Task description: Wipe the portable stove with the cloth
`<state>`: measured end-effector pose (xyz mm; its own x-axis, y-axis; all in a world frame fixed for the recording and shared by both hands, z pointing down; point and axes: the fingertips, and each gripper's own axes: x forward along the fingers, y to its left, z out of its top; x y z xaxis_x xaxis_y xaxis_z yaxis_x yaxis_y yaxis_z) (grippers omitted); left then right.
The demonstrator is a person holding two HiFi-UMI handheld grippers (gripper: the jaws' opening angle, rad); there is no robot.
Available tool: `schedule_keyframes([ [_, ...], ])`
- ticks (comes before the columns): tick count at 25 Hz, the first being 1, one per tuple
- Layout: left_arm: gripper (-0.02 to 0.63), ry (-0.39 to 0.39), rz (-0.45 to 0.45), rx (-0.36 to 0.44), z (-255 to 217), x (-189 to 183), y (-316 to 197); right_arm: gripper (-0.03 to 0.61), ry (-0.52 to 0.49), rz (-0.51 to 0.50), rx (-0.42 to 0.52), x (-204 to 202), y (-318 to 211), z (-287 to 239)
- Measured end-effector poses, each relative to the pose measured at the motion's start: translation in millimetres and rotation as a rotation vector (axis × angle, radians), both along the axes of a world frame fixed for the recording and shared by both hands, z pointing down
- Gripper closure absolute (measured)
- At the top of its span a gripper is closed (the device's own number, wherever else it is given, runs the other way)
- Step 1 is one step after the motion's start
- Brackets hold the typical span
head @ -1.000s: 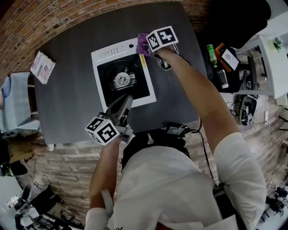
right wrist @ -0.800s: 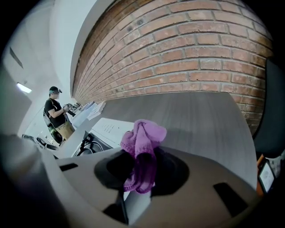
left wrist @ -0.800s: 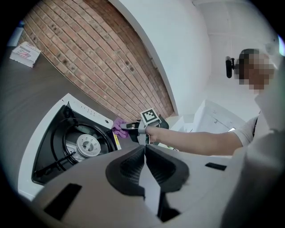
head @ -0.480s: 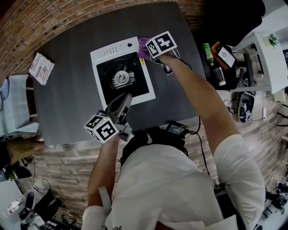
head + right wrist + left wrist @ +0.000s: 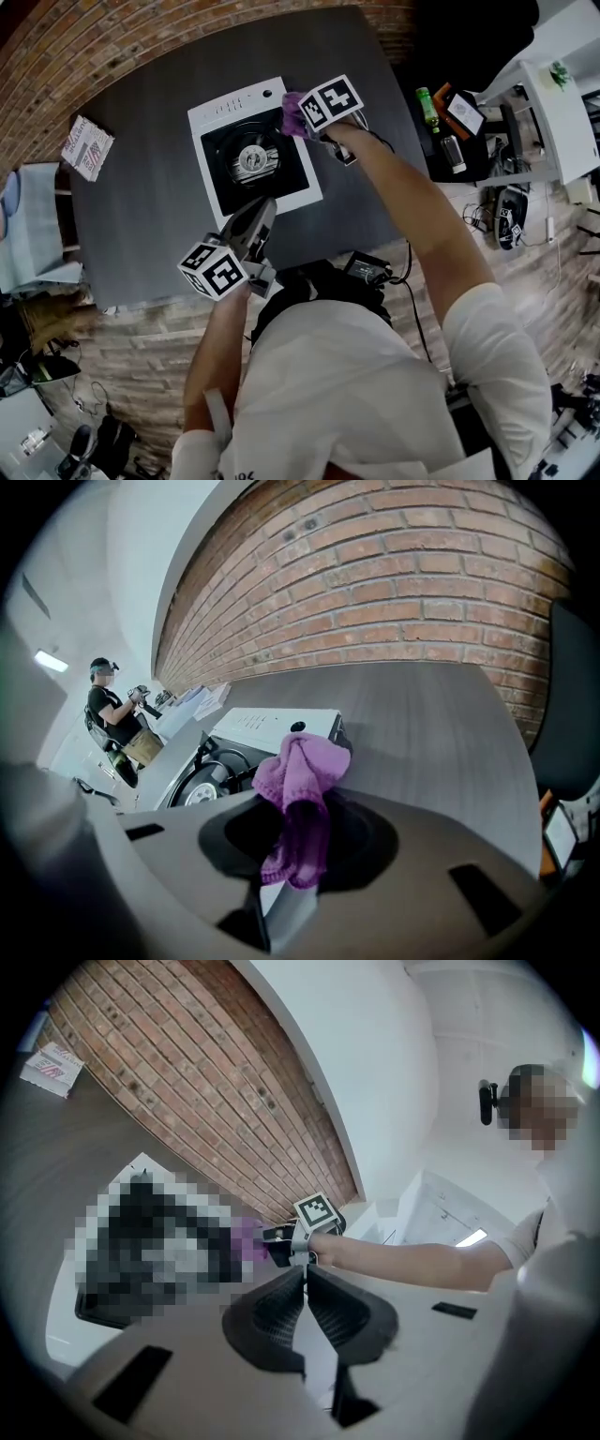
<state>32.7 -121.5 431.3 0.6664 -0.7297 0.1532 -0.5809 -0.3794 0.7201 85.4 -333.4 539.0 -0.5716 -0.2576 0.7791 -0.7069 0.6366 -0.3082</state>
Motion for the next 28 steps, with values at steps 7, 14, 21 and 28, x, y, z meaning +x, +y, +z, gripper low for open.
schedule_keyframes([
  [7, 0.595, 0.012, 0.026, -0.002, 0, 1, 8, 0.465, -0.016, 0.029, -0.042, 3, 19, 2],
  [14, 0.595, 0.018, 0.048, 0.003, -3, 0, 13, 0.465, 0.088, -0.087, 0.022, -3, 31, -5],
  [21, 0.595, 0.031, 0.057, 0.003, -2, -4, 18, 0.465, 0.106, -0.139, -0.008, -12, 45, -1],
  [28, 0.595, 0.047, 0.067, 0.005, -2, -11, 25, 0.465, 0.123, -0.136, -0.018, -11, 59, 5],
])
